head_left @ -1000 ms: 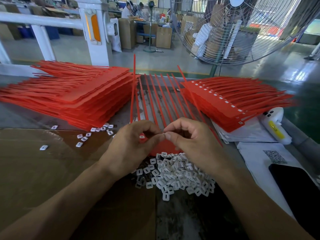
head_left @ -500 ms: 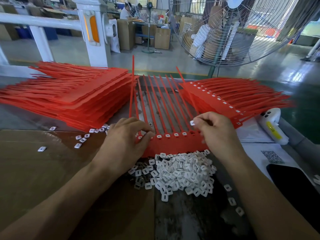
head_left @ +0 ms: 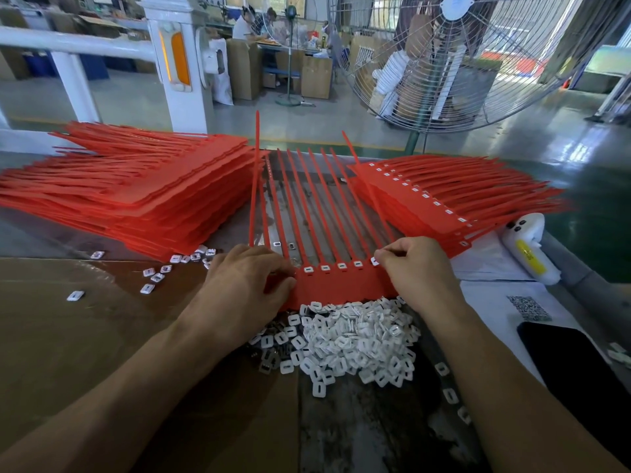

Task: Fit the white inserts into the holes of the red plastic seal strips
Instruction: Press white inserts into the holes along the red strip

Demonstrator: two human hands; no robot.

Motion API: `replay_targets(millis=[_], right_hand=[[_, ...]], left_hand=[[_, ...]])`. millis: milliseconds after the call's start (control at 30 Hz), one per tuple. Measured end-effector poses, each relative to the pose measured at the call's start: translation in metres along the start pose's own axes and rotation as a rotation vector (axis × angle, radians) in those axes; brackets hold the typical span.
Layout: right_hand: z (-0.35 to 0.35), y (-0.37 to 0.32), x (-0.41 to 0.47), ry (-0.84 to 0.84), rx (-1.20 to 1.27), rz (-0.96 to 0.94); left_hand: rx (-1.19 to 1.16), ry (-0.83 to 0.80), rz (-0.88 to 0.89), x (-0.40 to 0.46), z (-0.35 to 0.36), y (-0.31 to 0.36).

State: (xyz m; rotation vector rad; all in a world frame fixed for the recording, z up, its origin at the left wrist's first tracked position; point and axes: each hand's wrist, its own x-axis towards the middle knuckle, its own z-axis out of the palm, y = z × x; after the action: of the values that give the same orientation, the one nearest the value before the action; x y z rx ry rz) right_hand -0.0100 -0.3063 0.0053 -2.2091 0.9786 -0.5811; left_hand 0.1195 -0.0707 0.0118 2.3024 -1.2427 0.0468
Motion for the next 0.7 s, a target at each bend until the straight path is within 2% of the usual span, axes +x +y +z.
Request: replay_targets(millis=[700], right_hand=[[0.001, -0.011, 0.002, 0.003, -0.095, 0.004]], left_hand=[[-0.020, 0.021, 0.021, -0.001, -0.001, 0.004]])
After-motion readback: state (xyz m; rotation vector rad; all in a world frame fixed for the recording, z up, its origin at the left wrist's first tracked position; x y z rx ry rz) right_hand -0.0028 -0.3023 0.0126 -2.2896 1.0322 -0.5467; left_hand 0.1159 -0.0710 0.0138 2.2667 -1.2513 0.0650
